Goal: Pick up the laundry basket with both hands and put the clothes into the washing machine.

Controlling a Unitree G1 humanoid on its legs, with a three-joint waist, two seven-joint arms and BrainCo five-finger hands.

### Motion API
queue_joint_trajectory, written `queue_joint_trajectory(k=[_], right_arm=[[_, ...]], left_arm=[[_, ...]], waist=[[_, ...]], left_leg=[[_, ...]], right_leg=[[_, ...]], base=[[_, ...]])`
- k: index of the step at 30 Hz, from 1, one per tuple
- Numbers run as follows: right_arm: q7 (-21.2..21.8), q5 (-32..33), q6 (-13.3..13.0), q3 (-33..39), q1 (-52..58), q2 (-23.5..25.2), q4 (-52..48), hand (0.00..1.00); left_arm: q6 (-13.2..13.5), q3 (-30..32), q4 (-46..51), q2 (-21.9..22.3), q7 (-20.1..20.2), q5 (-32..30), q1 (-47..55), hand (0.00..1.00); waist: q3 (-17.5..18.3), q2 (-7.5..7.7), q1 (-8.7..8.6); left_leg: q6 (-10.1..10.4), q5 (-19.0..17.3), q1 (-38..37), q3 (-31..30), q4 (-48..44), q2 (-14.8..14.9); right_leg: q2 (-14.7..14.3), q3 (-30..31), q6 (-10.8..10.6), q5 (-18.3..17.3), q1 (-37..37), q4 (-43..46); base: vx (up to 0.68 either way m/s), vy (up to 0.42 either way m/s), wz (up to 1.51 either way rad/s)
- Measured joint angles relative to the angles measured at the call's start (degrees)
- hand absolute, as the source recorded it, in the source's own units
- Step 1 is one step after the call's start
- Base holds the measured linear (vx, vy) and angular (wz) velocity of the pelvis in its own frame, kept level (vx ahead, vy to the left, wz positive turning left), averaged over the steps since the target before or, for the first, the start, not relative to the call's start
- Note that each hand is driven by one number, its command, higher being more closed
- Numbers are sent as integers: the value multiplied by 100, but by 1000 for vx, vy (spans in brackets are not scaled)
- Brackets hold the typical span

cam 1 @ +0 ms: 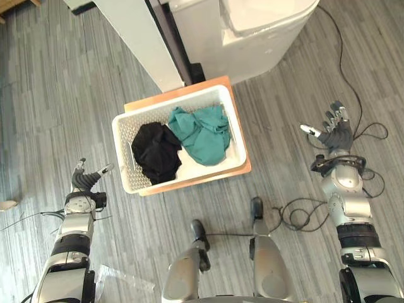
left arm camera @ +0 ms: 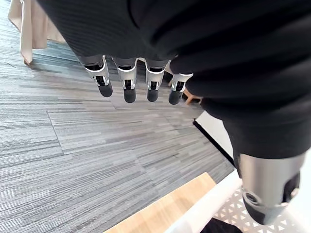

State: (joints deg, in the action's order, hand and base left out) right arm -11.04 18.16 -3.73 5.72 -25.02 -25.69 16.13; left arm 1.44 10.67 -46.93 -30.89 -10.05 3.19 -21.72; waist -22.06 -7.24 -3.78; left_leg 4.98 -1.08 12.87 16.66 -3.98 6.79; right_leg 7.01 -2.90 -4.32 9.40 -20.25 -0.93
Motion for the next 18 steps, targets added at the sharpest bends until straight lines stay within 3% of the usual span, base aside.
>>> queue_joint_trajectory(k=[9,18], right_arm=[[7,-275,22,-540,-484,-9,126,0],[7,-541,51,-807,-785,-10,314,0]], left_arm=[[-40,-379,-95,27,-32,-9,-404,0],[-85,-624,-105,374,-290,-62,-999,0]], waist=[[-150,2,43],[-238,22,-13]], left_leg=[[-14,30,181,60,38,-46],[-16,94,196,77,154,-79]], right_leg=[[0,138,-15,303,-137,-306],[10,165,-15,398,-151,-447]], base=[[-41,-17,-5],[0,-1,-1]])
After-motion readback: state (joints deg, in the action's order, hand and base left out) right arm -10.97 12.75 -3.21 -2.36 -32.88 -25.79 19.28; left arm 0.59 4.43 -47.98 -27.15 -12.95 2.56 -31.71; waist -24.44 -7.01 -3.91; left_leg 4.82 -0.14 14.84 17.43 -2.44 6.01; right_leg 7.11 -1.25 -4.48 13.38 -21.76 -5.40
